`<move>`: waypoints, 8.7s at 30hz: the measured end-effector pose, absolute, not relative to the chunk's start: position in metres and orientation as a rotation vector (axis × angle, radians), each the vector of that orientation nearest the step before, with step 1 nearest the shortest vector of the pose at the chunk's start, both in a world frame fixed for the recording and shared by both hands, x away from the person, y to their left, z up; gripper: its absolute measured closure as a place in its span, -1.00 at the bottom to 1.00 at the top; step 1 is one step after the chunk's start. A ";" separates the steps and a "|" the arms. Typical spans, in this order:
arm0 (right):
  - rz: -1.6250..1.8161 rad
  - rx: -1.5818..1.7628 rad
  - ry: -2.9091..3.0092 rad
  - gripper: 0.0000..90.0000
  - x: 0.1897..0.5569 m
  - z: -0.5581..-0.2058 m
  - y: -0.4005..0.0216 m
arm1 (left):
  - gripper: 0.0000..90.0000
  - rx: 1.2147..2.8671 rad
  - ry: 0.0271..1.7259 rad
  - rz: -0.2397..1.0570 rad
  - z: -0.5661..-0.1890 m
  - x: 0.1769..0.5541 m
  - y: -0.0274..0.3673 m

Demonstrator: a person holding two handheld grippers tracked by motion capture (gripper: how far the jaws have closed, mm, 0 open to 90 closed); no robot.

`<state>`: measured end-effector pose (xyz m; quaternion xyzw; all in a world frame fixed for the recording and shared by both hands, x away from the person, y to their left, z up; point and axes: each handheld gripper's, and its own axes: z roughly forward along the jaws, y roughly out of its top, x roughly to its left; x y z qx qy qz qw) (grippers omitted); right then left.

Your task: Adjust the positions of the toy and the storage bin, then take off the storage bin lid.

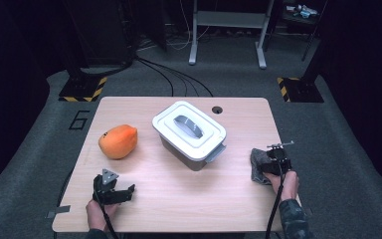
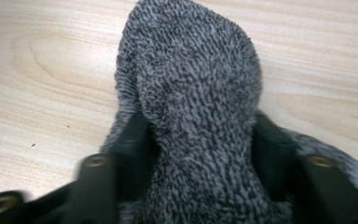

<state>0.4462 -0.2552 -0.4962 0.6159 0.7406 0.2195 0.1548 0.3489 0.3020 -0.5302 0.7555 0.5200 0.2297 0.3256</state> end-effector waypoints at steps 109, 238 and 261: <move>0.949 0.948 2.448 0.47 0.511 -0.380 -0.015 | -0.76 1.972 1.365 0.603 -0.531 0.349 0.302; 0.878 1.394 2.042 0.48 0.540 -0.364 -0.152 | -0.76 1.972 1.369 0.606 -0.531 0.349 0.302; 0.810 1.421 2.076 0.47 0.551 -0.403 -0.140 | -0.76 1.971 1.369 0.604 -0.531 0.349 0.302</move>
